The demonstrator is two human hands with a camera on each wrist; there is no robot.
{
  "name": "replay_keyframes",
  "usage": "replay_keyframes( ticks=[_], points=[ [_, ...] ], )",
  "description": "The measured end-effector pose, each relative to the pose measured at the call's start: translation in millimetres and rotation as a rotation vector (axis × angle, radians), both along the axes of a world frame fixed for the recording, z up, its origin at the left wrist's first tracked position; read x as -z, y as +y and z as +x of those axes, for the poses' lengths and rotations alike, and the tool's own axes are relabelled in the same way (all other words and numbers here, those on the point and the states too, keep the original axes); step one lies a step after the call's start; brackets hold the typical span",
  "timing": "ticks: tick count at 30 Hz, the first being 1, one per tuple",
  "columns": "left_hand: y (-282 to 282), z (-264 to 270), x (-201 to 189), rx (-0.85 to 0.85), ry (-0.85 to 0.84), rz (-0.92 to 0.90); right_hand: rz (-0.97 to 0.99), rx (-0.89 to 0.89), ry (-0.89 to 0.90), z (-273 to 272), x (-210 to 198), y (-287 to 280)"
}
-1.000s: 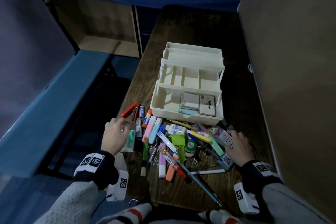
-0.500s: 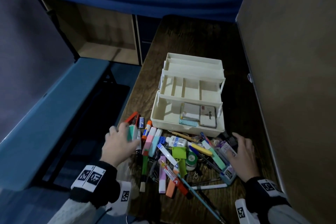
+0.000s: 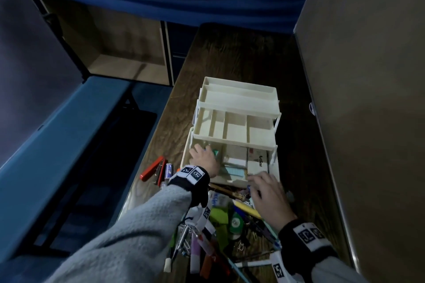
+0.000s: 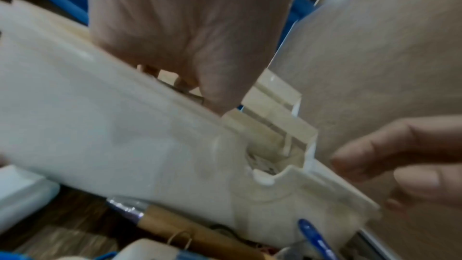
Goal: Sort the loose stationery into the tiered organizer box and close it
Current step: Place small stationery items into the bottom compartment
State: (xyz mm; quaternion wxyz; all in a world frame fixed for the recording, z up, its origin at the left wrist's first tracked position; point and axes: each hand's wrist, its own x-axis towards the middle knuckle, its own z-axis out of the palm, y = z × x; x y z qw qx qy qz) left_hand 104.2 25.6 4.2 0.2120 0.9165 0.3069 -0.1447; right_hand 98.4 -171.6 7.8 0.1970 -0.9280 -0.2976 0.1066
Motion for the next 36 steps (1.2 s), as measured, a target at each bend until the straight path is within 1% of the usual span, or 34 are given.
replay_keyframes(
  ticks=[1,3,6,10,15,18,20,26,30,36],
  points=[
    [1,5,3,-0.021,-0.001,0.005,-0.049,-0.045,0.03,7,-1,9],
    [3,13,8,-0.002,0.012,0.006,-0.133,-0.126,0.089,21,-1,30],
    [9,18,15,0.061,0.081,-0.053,-0.273,-0.142,0.135,42,-4,61],
    [20,15,26,0.041,0.074,-0.12,-0.468,-0.191,0.22,66,-2,96],
    [27,11,36,0.045,0.037,-0.091,-0.591,-0.166,0.119,86,11,117],
    [29,12,39,0.047,0.033,-0.116,-0.581,-0.159,0.078,91,16,119],
    [29,13,40,0.042,0.041,-0.111,-0.559,-0.162,0.052,92,18,117],
    [29,14,43,0.048,0.057,-0.088,-0.575,-0.217,-0.03,94,22,110],
    [29,13,45,0.046,0.049,-0.095,-0.559,-0.21,-0.066,91,26,110],
    [31,13,44,0.034,0.048,-0.141,-0.57,-0.178,-0.052,85,28,115]
  ],
)
